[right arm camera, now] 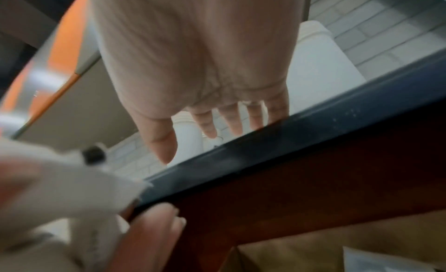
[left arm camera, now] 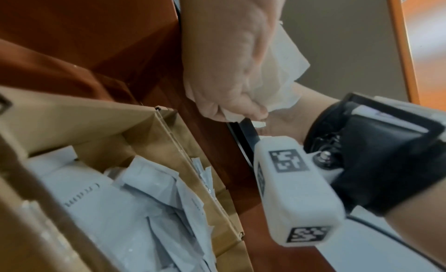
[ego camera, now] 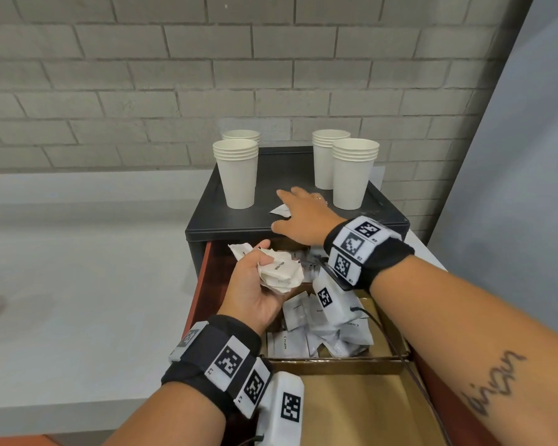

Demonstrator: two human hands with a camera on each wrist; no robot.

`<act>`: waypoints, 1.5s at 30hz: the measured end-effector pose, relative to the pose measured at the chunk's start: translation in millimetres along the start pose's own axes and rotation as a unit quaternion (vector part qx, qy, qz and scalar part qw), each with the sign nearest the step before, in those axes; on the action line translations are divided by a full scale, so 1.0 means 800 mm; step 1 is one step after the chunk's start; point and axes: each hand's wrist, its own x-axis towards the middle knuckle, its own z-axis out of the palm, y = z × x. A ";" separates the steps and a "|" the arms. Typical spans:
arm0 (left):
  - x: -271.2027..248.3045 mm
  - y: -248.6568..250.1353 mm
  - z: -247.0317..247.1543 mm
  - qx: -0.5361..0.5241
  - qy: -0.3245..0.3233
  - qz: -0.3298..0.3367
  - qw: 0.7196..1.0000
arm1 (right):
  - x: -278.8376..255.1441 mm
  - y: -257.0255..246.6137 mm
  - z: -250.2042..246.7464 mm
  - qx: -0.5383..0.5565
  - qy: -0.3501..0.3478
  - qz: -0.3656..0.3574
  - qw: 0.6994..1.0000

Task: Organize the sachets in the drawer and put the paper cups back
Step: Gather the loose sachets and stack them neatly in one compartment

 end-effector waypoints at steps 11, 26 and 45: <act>0.004 0.000 -0.001 0.015 0.010 -0.007 1.000 | -0.009 -0.002 0.000 0.033 0.066 -0.045 0.996; -0.003 0.000 -0.002 0.035 0.008 -0.011 0.999 | -0.084 0.010 0.007 0.343 0.100 0.032 0.933; -0.006 0.002 -0.005 0.044 -0.019 -0.073 0.996 | -0.106 -0.004 0.032 0.647 -0.040 0.138 0.749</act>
